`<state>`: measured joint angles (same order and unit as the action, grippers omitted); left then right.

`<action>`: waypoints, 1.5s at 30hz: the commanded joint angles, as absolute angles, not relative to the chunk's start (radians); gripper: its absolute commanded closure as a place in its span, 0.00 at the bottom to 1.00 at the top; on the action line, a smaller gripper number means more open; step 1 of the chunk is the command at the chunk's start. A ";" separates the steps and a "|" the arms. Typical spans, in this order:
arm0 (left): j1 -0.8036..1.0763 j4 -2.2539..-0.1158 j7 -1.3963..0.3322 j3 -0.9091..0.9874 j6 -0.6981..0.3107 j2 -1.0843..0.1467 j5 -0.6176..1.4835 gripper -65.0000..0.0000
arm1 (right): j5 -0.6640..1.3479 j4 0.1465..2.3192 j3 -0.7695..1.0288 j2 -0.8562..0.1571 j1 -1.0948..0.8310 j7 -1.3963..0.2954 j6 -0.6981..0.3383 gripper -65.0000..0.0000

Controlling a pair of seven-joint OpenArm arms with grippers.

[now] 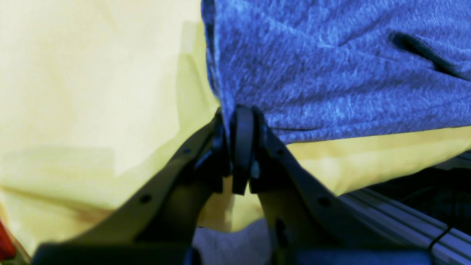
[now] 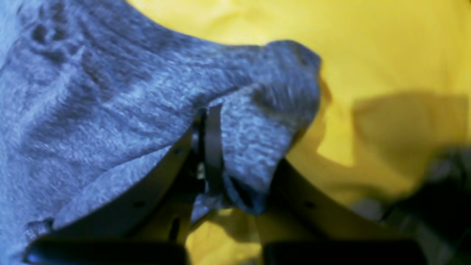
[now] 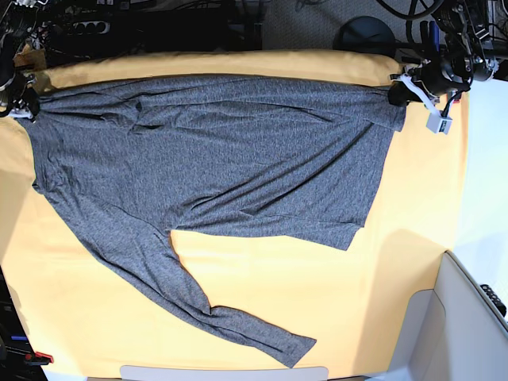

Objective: Fold the T-shirt properly

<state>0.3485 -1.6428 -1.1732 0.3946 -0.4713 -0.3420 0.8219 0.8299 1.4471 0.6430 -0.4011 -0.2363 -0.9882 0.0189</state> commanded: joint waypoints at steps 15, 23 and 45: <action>0.348 -1.646 -1.227 0.401 -0.466 -0.357 0.776 0.78 | 0.763 1.412 0.601 -0.380 -0.255 -1.152 0.048 0.70; 0.334 -1.662 -1.228 0.400 -0.466 -0.357 0.779 0.73 | 0.765 1.500 0.601 -0.375 -0.308 -1.152 0.050 0.69; 0.285 -1.794 -1.308 0.400 -0.464 -0.355 0.774 0.69 | 0.763 1.643 0.631 -0.384 -0.371 -1.205 0.053 0.69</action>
<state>0.2909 -1.7790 -1.3106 0.3946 -0.4637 -0.3412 0.7624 0.7715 1.6463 0.6296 -0.3843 -0.3519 -1.1164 0.0410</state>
